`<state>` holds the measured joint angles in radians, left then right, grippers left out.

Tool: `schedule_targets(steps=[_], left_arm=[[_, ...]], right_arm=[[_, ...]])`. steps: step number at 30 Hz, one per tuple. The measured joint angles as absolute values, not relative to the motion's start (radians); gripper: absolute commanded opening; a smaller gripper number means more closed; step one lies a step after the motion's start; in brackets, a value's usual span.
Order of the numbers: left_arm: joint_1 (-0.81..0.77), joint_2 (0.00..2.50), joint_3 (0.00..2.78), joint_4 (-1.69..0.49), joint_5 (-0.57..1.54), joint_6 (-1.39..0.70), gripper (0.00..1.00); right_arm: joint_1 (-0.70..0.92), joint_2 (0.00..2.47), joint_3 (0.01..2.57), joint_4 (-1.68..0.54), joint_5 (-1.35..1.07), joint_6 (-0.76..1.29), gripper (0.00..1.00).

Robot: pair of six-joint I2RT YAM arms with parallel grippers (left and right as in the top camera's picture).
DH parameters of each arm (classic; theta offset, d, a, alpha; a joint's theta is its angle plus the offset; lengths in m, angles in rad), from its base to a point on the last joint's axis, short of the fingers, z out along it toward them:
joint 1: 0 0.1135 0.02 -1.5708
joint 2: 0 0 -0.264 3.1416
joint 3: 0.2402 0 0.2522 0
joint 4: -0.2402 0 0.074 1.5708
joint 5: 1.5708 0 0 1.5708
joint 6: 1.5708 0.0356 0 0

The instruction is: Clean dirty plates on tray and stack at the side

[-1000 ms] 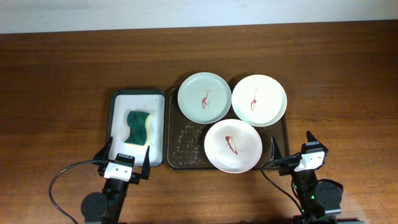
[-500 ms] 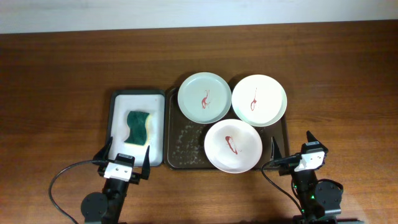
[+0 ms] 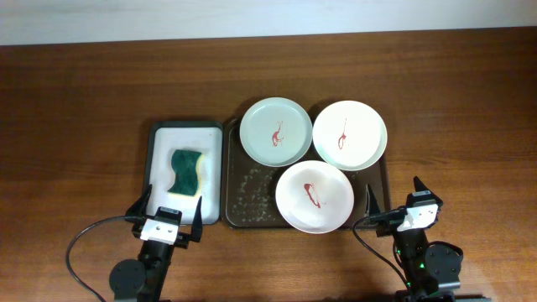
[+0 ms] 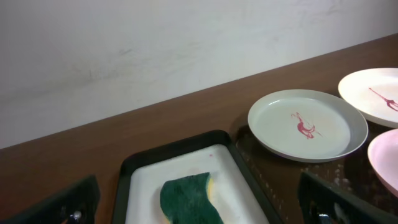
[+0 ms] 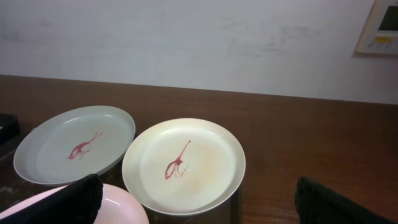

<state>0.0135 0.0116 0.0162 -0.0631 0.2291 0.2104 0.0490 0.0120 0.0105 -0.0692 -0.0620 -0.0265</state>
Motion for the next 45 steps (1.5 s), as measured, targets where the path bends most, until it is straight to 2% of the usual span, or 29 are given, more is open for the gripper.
schedule_targets(steps=[5,9,18,29,32,37,45], left_arm=[[0.014,0.012,0.016,-0.063,0.229,0.197,0.99],[0.014,0.018,0.016,-0.065,0.228,0.094,0.99],[0.014,0.205,0.167,-0.287,0.193,0.011,0.99],[0.014,0.628,0.543,-0.538,0.175,0.002,0.99],[0.014,0.764,0.665,-0.664,0.172,0.002,0.99],[0.014,0.963,0.878,-0.890,0.169,0.001,0.99],[0.014,1.109,0.912,-0.879,0.168,0.001,1.00]], right_arm=[[0.049,0.012,0.010,-0.059,-0.077,-0.025,0.99],[0.049,0.012,0.010,-0.062,-0.100,-0.006,0.99],[0.049,0.117,0.183,-0.271,-0.109,0.035,0.99],[0.049,0.569,0.587,-0.603,-0.116,0.102,0.99],[0.049,0.743,0.739,-0.759,-0.118,0.102,0.99],[0.049,0.995,0.931,-0.877,-0.121,0.102,0.99],[0.049,1.172,0.986,-0.928,-0.152,0.102,0.99]])
